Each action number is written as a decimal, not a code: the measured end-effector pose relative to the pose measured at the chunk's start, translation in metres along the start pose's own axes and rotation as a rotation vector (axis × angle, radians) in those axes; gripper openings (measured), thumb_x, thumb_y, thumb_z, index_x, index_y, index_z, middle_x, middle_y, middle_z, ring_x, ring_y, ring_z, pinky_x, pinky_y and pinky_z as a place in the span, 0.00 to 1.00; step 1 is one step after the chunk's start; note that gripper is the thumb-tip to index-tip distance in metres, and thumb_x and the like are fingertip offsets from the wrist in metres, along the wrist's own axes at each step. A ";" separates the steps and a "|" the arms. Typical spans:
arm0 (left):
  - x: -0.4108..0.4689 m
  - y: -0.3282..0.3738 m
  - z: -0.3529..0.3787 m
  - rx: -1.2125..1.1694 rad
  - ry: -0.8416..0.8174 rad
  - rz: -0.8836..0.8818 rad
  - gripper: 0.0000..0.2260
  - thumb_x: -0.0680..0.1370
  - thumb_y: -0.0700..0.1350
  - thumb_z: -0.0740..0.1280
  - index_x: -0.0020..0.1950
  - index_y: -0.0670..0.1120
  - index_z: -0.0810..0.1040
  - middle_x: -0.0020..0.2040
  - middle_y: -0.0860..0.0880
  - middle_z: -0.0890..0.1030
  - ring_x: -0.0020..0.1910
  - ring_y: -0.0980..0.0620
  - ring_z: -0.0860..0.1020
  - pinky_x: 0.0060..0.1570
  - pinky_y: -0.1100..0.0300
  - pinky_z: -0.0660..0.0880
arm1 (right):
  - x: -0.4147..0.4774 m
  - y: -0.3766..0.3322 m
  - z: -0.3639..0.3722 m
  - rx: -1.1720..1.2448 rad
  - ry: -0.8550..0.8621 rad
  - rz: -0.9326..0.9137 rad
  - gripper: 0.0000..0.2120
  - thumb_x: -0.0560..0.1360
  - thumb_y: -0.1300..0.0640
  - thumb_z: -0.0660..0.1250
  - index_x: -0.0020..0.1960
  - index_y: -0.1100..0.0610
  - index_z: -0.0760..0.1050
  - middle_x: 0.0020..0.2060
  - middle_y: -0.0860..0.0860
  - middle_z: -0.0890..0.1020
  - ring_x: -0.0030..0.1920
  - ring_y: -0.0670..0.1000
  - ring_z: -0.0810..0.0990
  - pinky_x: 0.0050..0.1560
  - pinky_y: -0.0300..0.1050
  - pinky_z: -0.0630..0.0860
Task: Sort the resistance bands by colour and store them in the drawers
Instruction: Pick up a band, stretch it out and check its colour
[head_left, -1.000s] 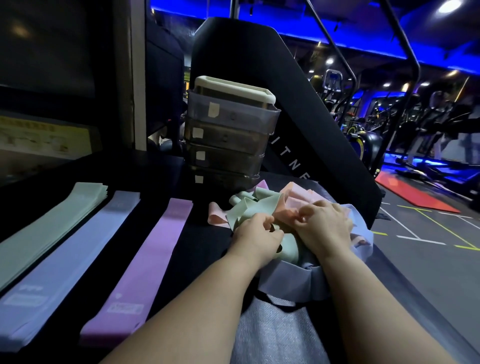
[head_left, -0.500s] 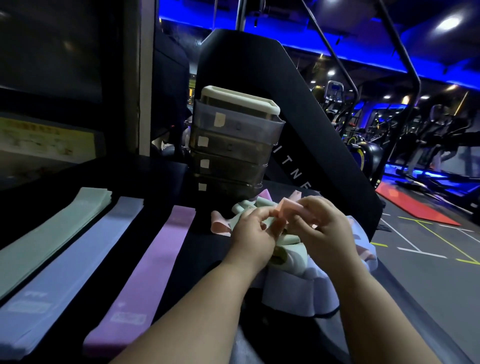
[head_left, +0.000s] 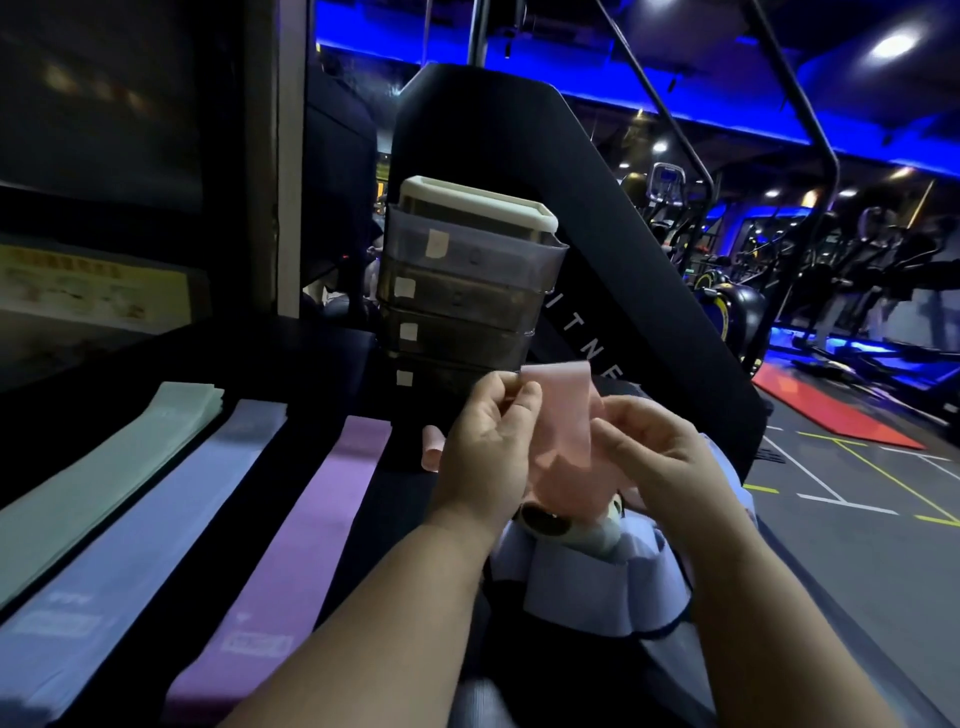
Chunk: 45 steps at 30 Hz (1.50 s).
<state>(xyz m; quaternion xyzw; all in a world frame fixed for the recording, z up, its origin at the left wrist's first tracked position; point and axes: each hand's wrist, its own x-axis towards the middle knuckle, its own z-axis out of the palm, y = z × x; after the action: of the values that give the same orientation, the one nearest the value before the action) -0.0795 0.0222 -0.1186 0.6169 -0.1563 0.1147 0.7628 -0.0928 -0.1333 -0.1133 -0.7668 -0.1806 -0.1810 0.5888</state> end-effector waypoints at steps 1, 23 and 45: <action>0.001 0.000 -0.001 0.003 0.006 0.001 0.09 0.75 0.60 0.62 0.43 0.57 0.77 0.39 0.54 0.81 0.46 0.47 0.79 0.59 0.38 0.74 | 0.000 0.000 0.000 0.007 -0.006 0.014 0.08 0.72 0.51 0.68 0.47 0.52 0.82 0.39 0.52 0.82 0.41 0.49 0.79 0.43 0.47 0.72; -0.007 0.002 0.000 0.336 0.041 0.151 0.08 0.67 0.52 0.66 0.45 0.57 0.78 0.43 0.62 0.80 0.46 0.60 0.75 0.58 0.50 0.73 | 0.007 -0.003 -0.002 0.415 0.158 0.266 0.23 0.62 0.65 0.63 0.56 0.55 0.79 0.47 0.58 0.73 0.44 0.56 0.71 0.42 0.46 0.68; -0.004 -0.007 0.000 0.290 -0.027 0.137 0.03 0.74 0.52 0.69 0.46 0.57 0.81 0.43 0.59 0.84 0.45 0.60 0.81 0.63 0.40 0.71 | -0.001 -0.004 0.001 -0.136 0.064 0.041 0.12 0.67 0.47 0.73 0.47 0.52 0.83 0.45 0.56 0.83 0.46 0.55 0.81 0.47 0.52 0.78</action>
<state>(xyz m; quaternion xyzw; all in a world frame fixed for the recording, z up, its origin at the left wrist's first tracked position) -0.0805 0.0202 -0.1268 0.7099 -0.1900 0.1797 0.6539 -0.0955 -0.1319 -0.1108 -0.8024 -0.1333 -0.2050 0.5443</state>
